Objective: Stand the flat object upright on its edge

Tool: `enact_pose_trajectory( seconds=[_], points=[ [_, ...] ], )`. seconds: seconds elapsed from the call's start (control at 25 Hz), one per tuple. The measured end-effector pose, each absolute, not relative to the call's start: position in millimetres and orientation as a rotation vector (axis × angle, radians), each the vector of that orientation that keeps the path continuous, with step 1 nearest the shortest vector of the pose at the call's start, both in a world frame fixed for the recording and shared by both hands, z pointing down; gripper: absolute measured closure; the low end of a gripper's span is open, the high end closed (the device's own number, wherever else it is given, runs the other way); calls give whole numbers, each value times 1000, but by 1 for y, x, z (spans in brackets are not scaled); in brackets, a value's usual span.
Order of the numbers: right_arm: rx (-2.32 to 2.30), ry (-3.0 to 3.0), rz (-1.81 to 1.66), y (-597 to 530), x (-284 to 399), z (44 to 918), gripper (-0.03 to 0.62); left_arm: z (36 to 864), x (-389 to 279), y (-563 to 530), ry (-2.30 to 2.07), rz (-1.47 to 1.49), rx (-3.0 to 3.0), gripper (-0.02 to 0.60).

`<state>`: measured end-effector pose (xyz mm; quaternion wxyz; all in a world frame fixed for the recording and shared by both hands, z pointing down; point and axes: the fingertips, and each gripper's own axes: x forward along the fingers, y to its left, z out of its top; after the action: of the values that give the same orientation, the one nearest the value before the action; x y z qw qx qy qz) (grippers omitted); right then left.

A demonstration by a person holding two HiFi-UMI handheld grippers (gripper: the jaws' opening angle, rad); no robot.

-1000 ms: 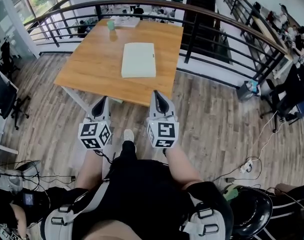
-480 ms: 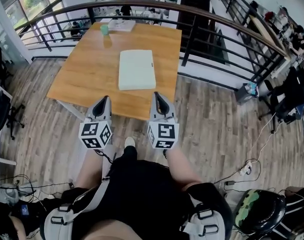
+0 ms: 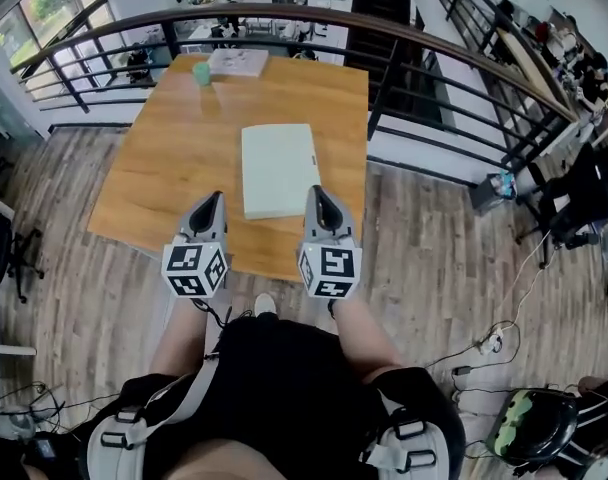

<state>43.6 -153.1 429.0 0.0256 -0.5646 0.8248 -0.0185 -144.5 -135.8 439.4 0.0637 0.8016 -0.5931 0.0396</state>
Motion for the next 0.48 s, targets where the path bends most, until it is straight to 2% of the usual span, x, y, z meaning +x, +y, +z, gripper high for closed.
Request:
enact_pose_trajectory(
  seconds=[0.48],
  points=[
    [-1881, 2544, -118, -277, 8, 453, 595, 466, -188, -273, -1675, 136, 2410, 577]
  ],
)
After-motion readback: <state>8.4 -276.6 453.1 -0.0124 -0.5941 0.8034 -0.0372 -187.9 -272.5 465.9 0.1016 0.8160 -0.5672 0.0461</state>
